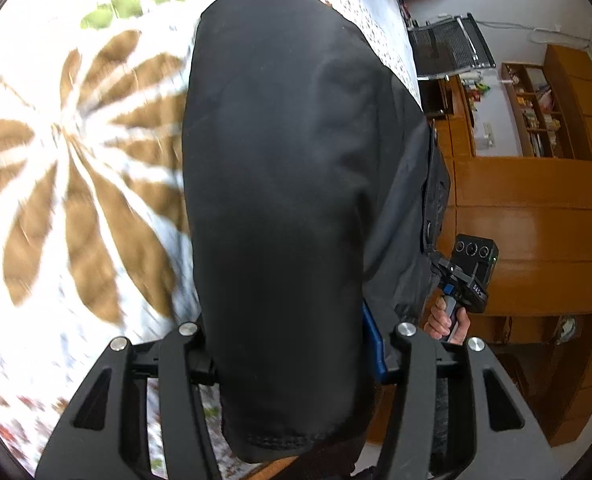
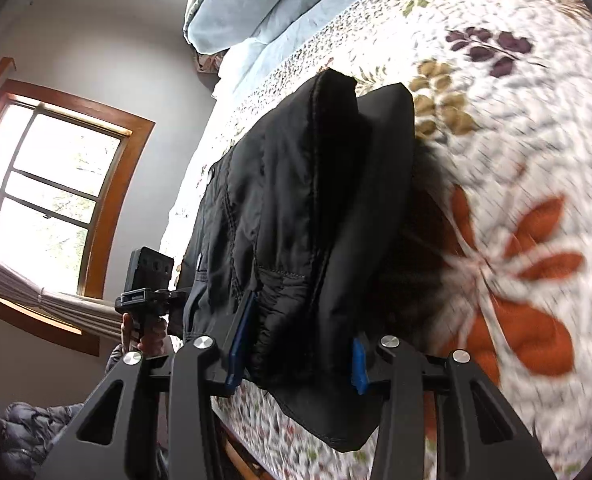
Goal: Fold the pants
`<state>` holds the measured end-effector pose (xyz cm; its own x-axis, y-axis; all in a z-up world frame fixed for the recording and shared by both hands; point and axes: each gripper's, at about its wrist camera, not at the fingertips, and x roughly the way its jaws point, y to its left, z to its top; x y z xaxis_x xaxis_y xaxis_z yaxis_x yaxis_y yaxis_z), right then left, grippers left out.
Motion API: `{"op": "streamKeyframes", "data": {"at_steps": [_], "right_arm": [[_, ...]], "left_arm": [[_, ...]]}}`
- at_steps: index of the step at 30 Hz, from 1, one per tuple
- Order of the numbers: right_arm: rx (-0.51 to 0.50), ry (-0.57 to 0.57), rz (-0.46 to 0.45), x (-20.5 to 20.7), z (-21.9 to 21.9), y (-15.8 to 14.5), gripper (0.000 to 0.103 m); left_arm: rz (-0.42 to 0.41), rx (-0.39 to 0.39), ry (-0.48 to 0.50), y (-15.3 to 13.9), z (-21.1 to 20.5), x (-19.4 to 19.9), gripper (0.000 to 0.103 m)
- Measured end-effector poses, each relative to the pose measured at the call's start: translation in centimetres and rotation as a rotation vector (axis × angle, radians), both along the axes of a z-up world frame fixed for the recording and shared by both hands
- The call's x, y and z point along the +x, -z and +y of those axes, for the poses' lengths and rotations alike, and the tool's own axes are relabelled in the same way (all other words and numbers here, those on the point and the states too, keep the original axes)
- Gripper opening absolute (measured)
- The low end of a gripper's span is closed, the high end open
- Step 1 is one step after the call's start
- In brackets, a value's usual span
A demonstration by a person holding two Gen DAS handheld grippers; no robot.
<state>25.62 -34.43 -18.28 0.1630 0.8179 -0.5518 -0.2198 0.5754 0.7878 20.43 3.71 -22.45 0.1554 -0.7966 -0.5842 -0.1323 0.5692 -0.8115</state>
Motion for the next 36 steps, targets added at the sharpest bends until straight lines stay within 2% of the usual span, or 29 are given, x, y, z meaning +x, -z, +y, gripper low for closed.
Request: {"op": "streamKeyframes", "data": {"at_steps": [8, 16, 33, 36], "right_arm": [[0.03, 0.01, 0.004, 3.0, 1.8, 0.7, 0.042], [0.041, 0.007, 0.007, 3.8, 1.6, 1.6, 0.042], [0.079, 0.035, 0.03, 3.6, 0.4, 2.9, 0.043], [0.092, 0.045, 0.052, 4.0, 0.6, 3.2, 0.05]], "left_arm": [[-0.023, 0.053, -0.037, -0.3, 3.6, 3.3, 0.052], [-0.031, 0.07, -0.067, -0.1, 5.7, 3.8, 0.053], [-0.041, 0.083, -0.07, -1.8, 3.2, 4.3, 0.057], [-0.036, 0.079, -0.075, -1.8, 3.1, 4.2, 0.059]]}}
